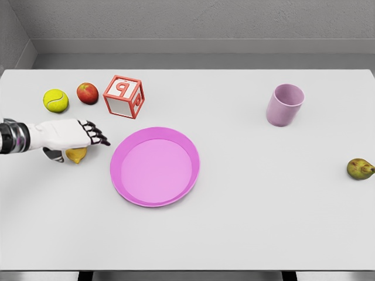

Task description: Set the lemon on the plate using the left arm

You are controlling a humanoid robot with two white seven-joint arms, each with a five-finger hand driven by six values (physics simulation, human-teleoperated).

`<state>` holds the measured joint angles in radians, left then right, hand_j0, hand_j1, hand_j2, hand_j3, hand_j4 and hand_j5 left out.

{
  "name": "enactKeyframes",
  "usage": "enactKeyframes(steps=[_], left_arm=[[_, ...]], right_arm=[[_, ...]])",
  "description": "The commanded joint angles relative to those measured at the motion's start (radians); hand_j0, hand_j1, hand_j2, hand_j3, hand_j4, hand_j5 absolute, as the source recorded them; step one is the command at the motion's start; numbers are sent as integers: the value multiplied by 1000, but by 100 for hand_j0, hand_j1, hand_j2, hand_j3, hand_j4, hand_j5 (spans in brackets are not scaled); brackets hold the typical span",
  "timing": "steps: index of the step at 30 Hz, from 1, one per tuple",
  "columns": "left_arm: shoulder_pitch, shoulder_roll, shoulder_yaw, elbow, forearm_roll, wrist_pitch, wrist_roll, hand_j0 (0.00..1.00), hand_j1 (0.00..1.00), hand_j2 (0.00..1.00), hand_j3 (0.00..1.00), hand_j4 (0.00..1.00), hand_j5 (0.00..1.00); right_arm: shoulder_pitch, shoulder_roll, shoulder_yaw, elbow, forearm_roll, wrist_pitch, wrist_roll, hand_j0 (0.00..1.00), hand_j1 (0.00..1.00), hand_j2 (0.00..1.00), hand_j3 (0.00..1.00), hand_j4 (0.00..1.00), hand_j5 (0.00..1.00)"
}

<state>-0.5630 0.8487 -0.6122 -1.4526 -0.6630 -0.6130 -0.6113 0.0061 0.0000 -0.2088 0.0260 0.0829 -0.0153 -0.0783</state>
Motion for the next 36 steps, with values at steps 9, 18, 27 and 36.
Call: enactKeyframes(steps=[9,18,27,36], left_arm=[[-3,6,-9,5,3,2,0,82,82,82,82,82,82],[-2,4,-12,1,5,2,0,67,67,67,67,67,67],[-3,4,-18,1,5,2,0,46,46,46,46,46,46],[-11,7,-3,6,14,2,0,43,43,43,43,43,43]], right_arm=[[0,0,0,0,0,0,0,100,100,100,100,100,100],[0,0,0,0,0,0,0,100,100,100,100,100,100],[0,0,0,0,0,0,0,100,100,100,100,100,100],[0,0,0,0,0,0,0,100,100,100,100,100,100]])
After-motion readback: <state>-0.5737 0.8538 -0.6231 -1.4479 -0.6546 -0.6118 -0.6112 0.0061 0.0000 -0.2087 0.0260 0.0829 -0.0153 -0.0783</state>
